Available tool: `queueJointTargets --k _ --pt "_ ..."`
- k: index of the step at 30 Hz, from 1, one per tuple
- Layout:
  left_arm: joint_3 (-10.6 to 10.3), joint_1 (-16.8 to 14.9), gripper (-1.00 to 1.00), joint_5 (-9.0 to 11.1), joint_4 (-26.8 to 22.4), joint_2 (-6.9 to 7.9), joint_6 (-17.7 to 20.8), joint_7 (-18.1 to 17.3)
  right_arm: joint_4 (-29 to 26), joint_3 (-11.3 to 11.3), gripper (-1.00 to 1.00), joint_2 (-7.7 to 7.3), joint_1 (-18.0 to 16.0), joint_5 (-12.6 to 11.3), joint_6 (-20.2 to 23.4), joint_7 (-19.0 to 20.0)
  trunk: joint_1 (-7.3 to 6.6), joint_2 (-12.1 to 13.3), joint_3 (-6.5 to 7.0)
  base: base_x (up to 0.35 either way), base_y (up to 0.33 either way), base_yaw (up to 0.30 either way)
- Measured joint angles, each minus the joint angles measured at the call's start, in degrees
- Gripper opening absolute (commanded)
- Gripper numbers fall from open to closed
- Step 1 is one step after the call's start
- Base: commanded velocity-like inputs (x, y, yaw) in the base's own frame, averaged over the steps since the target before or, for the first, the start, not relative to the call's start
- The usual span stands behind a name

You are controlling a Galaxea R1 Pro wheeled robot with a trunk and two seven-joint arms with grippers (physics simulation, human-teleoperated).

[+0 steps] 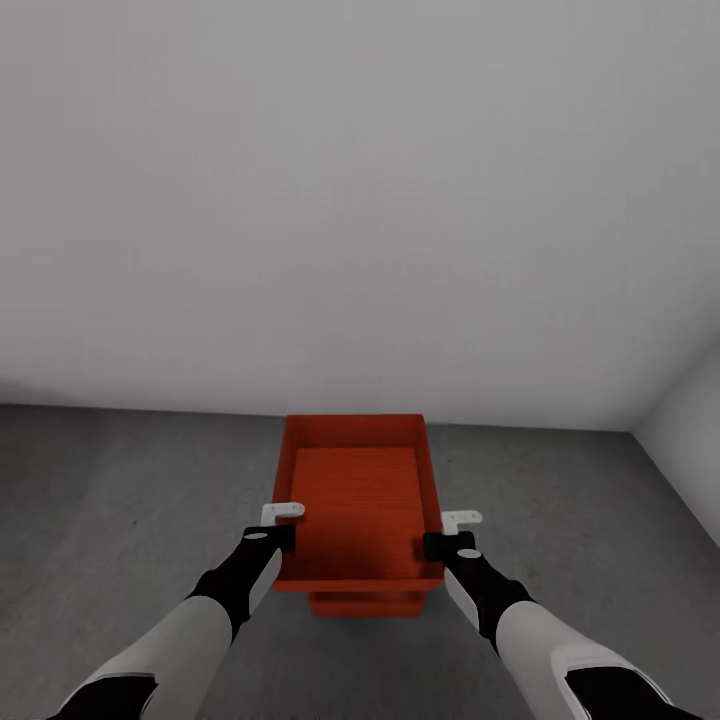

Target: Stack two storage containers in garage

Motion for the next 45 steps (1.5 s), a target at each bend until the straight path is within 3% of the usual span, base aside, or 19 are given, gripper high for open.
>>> queueJointTargets --k 37,45 --pt "0.0 0.0 -1.00 0.0 0.0 -0.02 -0.1 0.0 0.0 0.2 -1.00 -0.06 0.0 -0.1 -0.1 0.0 0.00 0.0 -3.43 0.000 0.000 0.000" --pt "0.0 0.0 -1.00 0.1 0.0 -0.02 -0.4 0.0 0.0 0.1 -1.00 -0.07 0.0 -0.1 -0.3 0.0 0.00 0.0 -3.63 0.000 0.000 0.000"
